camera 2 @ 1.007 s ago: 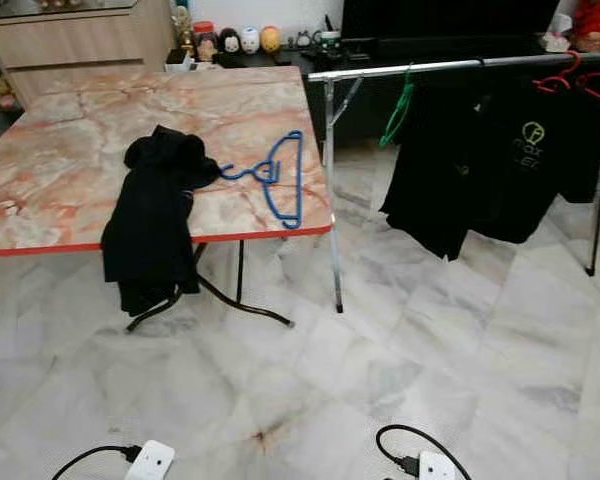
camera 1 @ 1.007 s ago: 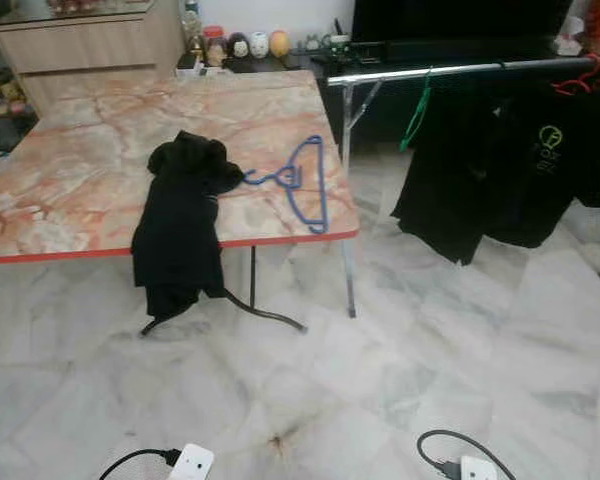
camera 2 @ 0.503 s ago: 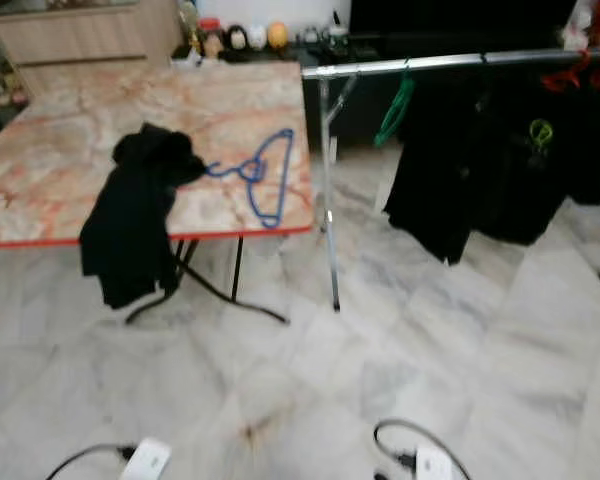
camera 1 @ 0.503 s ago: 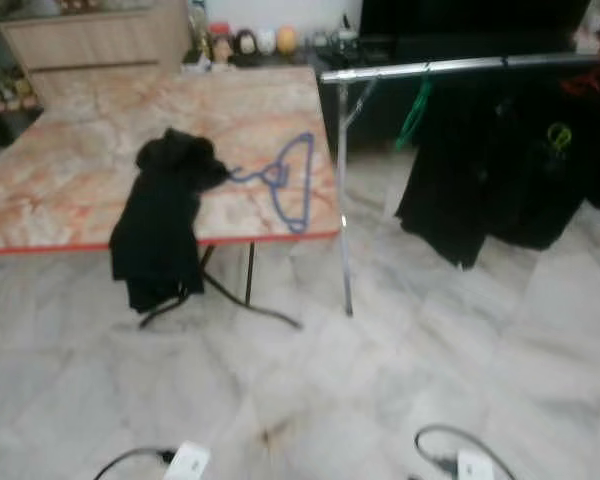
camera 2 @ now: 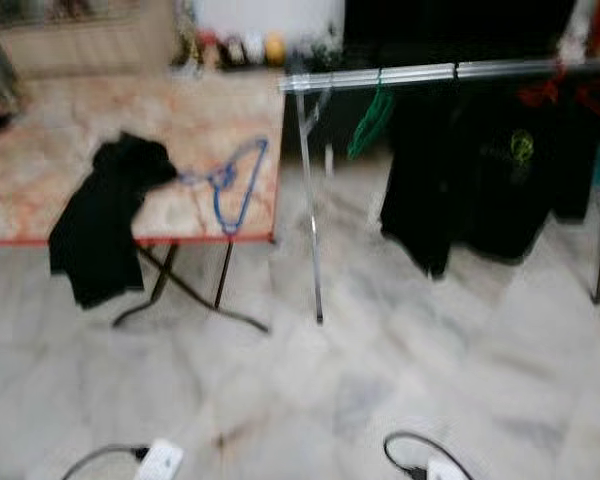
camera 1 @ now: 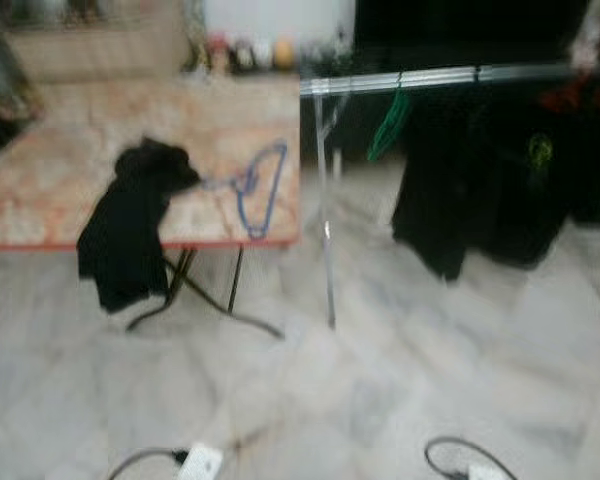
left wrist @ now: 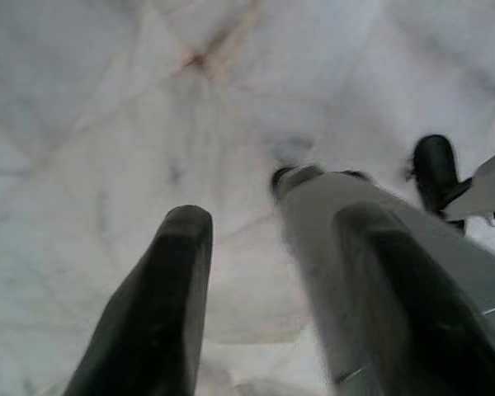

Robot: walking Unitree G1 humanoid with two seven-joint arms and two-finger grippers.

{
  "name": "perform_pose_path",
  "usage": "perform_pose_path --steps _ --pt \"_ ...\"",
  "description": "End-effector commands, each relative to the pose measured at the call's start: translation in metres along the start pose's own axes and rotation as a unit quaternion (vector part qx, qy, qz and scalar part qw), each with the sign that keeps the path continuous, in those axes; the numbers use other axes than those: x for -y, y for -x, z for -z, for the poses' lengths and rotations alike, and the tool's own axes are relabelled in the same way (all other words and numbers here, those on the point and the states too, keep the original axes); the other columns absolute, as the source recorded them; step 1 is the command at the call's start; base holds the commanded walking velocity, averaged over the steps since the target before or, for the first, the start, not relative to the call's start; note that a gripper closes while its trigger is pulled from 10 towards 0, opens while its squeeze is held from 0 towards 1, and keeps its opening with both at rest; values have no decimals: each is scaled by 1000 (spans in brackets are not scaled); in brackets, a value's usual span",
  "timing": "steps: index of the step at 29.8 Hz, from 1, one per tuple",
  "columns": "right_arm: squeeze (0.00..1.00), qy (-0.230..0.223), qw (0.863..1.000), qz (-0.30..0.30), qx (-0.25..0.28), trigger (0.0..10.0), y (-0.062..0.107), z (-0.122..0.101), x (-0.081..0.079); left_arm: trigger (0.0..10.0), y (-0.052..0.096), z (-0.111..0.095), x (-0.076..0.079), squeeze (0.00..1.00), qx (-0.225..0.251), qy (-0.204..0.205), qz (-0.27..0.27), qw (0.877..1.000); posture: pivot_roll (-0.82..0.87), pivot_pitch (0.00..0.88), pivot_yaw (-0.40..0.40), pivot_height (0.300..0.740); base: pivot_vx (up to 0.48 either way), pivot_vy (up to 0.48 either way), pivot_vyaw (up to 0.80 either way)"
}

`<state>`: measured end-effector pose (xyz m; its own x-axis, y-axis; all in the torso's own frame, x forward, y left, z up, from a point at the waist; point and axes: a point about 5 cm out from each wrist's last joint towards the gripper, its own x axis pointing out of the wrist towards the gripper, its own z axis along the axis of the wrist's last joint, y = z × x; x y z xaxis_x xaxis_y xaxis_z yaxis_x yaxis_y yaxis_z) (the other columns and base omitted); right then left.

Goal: Hang hanger

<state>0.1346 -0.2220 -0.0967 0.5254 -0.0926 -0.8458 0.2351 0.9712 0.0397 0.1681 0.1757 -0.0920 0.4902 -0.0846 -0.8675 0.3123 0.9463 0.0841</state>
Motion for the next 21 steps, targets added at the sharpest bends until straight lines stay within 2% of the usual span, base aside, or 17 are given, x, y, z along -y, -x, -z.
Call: perform_pose_path --steps 1,18,20,21 --pt "1000 -5 1000 -8 -10 10000 0 6 -7 10000 2 8 -5 1000 -13 2 -6 1000 8 0 16 740 0 -289 0" --pt "1000 -5 1000 -9 -11 10000 1 8 -7 10000 2 8 -5 1000 -12 4 -8 1000 9 0 16 740 0 -288 0" --pt "1000 -5 1000 -8 -11 10000 1 8 -6 10000 2 8 -5 1000 -11 4 -8 1000 9 0 16 740 0 0 0" --pt "1000 -4 1000 -8 -11 10000 1 9 -6 10000 2 8 -5 0 -9 7 -10 1000 8 0 16 740 0 0 0"
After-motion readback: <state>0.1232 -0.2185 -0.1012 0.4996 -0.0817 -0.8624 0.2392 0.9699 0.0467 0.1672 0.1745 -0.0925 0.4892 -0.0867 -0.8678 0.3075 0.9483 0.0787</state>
